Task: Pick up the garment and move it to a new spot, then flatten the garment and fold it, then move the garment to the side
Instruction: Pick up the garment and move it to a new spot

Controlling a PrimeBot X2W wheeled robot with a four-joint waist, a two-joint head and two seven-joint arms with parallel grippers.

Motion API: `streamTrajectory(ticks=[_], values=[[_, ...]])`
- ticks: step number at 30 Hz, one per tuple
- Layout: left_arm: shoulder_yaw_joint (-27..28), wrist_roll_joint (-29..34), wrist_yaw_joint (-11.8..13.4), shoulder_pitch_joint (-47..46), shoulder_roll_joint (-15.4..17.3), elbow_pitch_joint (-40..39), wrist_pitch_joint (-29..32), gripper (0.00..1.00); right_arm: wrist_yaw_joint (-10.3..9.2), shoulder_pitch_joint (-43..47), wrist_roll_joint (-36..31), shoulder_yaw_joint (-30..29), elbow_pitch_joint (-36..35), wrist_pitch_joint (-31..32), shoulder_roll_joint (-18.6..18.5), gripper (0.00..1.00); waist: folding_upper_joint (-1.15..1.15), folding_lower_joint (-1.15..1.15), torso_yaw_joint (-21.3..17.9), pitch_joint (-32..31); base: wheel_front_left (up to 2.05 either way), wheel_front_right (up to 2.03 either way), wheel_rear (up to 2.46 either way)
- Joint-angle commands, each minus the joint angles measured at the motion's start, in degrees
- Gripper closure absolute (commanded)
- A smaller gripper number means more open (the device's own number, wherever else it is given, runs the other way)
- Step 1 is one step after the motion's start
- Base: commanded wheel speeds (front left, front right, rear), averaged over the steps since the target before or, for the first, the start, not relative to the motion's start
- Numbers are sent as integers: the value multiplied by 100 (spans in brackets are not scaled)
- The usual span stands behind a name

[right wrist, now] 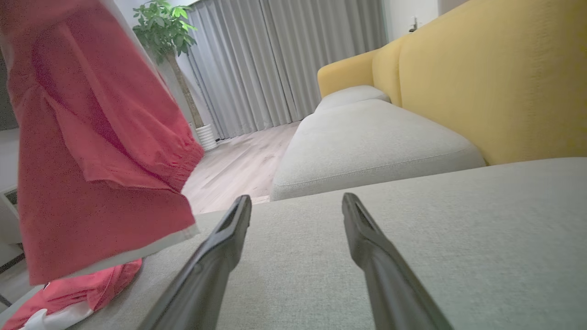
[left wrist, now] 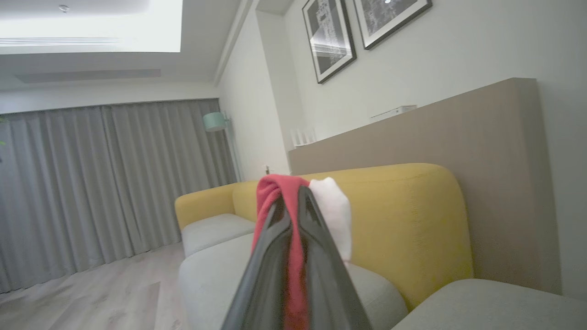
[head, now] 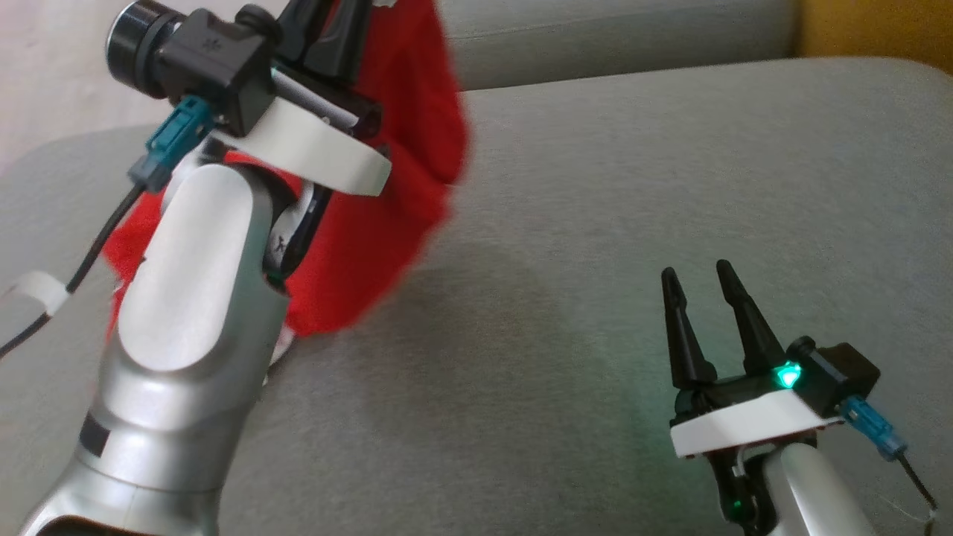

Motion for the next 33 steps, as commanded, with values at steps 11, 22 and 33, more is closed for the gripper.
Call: streamTrajectory(ticks=[11,22,33], values=[[-58,17,107,-613,-7,261,270,100,-4,-441,349,729,-474,-62,-30,0,0,1,-1838,619,0,0,0],[-481,269,29,-1159,127,2347,-9,0,-4,-477,604,1261,-689,-62,-30,0,0,1,-2681,907,0,0,0],[-587,160,5,-1338,112,3028,-704,0,-4,-414,526,986,-640,-62,-30,0,0,1,-2166,855,0,0,0]])
